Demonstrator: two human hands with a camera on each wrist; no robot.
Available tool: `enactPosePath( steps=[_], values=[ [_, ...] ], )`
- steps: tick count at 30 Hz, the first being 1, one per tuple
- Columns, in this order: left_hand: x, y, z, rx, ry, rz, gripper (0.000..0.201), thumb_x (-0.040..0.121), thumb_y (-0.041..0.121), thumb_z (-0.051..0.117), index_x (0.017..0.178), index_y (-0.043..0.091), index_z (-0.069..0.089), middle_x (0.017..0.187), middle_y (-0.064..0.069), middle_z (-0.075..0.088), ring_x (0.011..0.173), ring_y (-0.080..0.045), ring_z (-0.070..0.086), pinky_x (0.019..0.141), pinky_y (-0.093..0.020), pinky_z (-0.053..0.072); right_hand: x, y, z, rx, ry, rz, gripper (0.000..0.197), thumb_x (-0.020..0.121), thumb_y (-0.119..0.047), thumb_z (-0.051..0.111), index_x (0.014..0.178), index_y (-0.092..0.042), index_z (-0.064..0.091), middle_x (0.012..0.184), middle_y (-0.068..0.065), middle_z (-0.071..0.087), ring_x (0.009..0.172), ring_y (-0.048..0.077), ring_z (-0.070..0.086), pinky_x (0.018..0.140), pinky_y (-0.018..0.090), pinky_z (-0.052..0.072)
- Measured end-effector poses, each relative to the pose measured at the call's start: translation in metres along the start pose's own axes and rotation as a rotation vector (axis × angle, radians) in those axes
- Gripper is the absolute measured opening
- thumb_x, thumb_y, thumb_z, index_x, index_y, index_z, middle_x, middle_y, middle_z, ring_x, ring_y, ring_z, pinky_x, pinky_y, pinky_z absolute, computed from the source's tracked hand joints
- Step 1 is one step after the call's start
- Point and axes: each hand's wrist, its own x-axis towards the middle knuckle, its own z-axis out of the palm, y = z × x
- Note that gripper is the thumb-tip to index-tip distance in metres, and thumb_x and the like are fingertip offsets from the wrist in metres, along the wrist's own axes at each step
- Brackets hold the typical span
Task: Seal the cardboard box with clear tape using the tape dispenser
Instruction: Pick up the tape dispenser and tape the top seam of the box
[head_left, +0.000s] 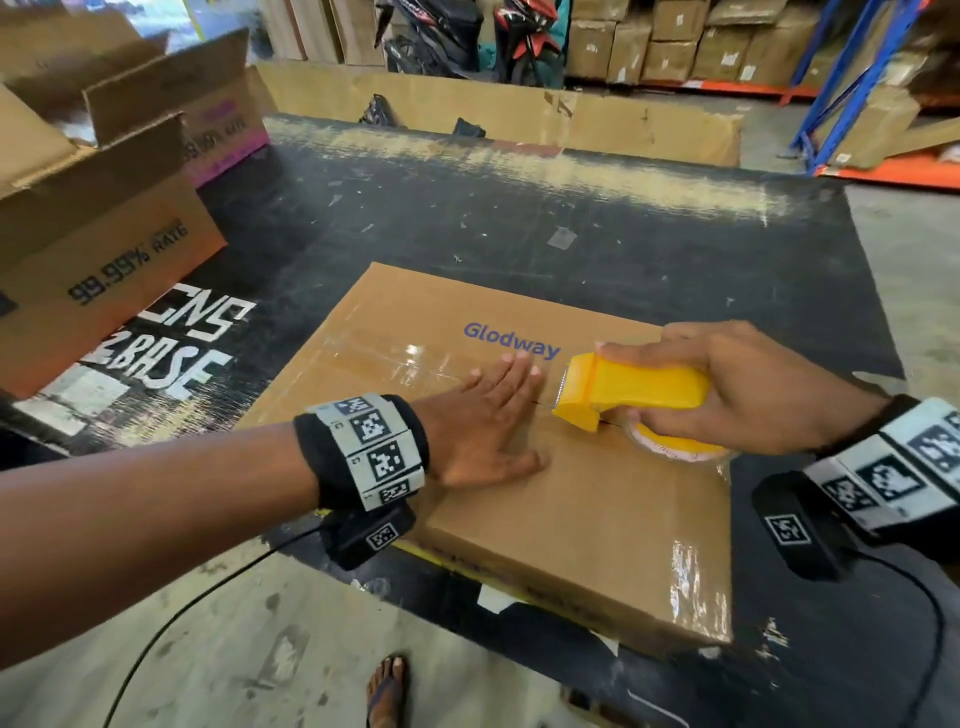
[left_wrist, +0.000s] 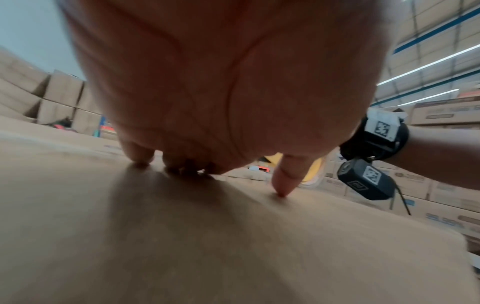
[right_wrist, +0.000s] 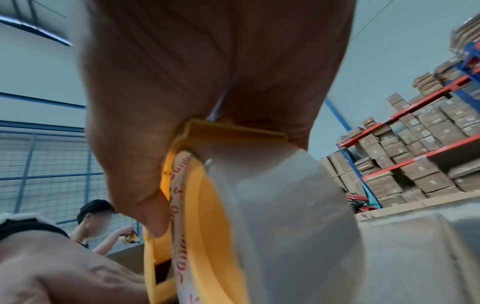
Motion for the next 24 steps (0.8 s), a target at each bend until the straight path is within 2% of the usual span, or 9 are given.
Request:
enactPosePath(
  steps=[6, 9, 11, 12, 13, 15, 19, 22, 24],
  values=[
    [0.002, -0.003, 0.001, -0.004, -0.052, -0.011, 0.093, 0.099, 0.066, 0.023, 0.157, 0.015, -0.029, 0.166, -0.007, -0.036, 0.154, -0.019, -0.032, 0.130, -0.044, -0.006, -0.017, 0.010, -0.021, 0.004, -0.078, -0.076, 0.063, 0.081, -0.063, 0.061, 0.141, -0.056, 0.048, 0.083, -0.017, 0.053, 0.080, -0.006, 0.055, 0.072, 0.008, 0.038],
    [0.002, -0.004, 0.003, -0.004, -0.060, -0.011, 0.097, 0.093, 0.073, 0.018, 0.157, 0.016, -0.029, 0.166, -0.006, -0.036, 0.153, -0.018, -0.033, 0.130, -0.044, -0.005, -0.071, 0.039, -0.044, 0.021, -0.107, -0.032, 0.064, 0.078, -0.059, 0.072, 0.138, -0.059, 0.050, 0.081, -0.012, 0.052, 0.071, 0.004, 0.055, 0.065, 0.015, 0.043],
    [0.002, -0.004, 0.003, 0.007, -0.065, -0.011, 0.107, 0.081, 0.083, 0.007, 0.156, 0.017, -0.030, 0.165, -0.004, -0.037, 0.153, -0.017, -0.034, 0.130, -0.044, -0.004, -0.117, 0.068, -0.054, 0.021, -0.131, 0.057, 0.073, 0.071, -0.051, 0.084, 0.136, -0.060, 0.051, 0.083, -0.006, 0.053, 0.070, 0.016, 0.057, 0.071, 0.032, 0.052],
    [0.002, -0.005, 0.003, 0.010, -0.069, -0.011, 0.112, 0.076, 0.089, 0.002, 0.156, 0.018, -0.031, 0.165, -0.004, -0.037, 0.153, -0.017, -0.034, 0.130, -0.043, -0.005, -0.137, 0.079, -0.057, 0.011, -0.143, 0.103, 0.077, 0.067, -0.049, 0.088, 0.135, -0.060, 0.052, 0.088, -0.007, 0.058, 0.075, 0.025, 0.060, 0.080, 0.034, 0.055],
    [0.002, -0.005, 0.002, 0.015, -0.073, -0.007, 0.117, 0.070, 0.093, -0.003, 0.155, 0.018, -0.032, 0.165, -0.004, -0.038, 0.152, -0.017, -0.034, 0.130, -0.042, -0.006, -0.155, 0.088, -0.059, 0.004, -0.139, 0.134, 0.079, 0.066, -0.048, 0.088, 0.135, -0.060, 0.053, 0.093, -0.012, 0.061, 0.082, 0.029, 0.062, 0.086, 0.024, 0.052],
    [0.002, -0.004, 0.000, 0.030, -0.081, 0.006, 0.124, 0.059, 0.096, -0.013, 0.154, 0.019, -0.034, 0.164, -0.004, -0.039, 0.152, -0.017, -0.035, 0.129, -0.039, -0.008, -0.172, 0.097, -0.061, 0.001, -0.137, 0.164, 0.075, 0.070, -0.049, 0.082, 0.137, -0.061, 0.050, 0.089, -0.018, 0.057, 0.075, 0.021, 0.062, 0.084, 0.005, 0.041],
    [0.002, -0.001, -0.001, 0.045, -0.090, 0.010, 0.125, 0.056, 0.098, -0.016, 0.153, 0.020, -0.036, 0.161, -0.002, -0.042, 0.151, -0.016, -0.037, 0.125, -0.033, -0.012, -0.163, 0.102, -0.049, -0.021, -0.175, 0.134, 0.060, 0.074, -0.062, 0.064, 0.134, -0.060, 0.054, 0.072, -0.011, 0.051, 0.068, -0.004, 0.056, 0.091, -0.003, 0.030],
    [0.000, 0.000, -0.001, 0.055, -0.101, 0.010, 0.122, 0.059, 0.097, -0.014, 0.152, 0.022, -0.037, 0.161, 0.000, -0.043, 0.150, -0.015, -0.038, 0.124, -0.031, -0.013, -0.148, 0.109, -0.024, 0.047, -0.244, 0.186, 0.058, 0.072, -0.064, 0.060, 0.128, -0.073, 0.047, 0.077, -0.010, 0.058, 0.071, -0.002, 0.060, 0.073, 0.007, 0.040],
    [-0.001, 0.001, -0.001, 0.050, -0.102, 0.007, 0.120, 0.061, 0.097, -0.013, 0.152, 0.022, -0.037, 0.161, 0.000, -0.043, 0.150, -0.014, -0.038, 0.124, -0.031, -0.013, -0.135, 0.117, 0.001, 0.060, -0.280, 0.213, 0.055, 0.073, -0.056, 0.066, 0.124, -0.071, 0.053, 0.079, -0.011, 0.067, 0.070, 0.002, 0.061, 0.066, 0.009, 0.040]
  ],
)
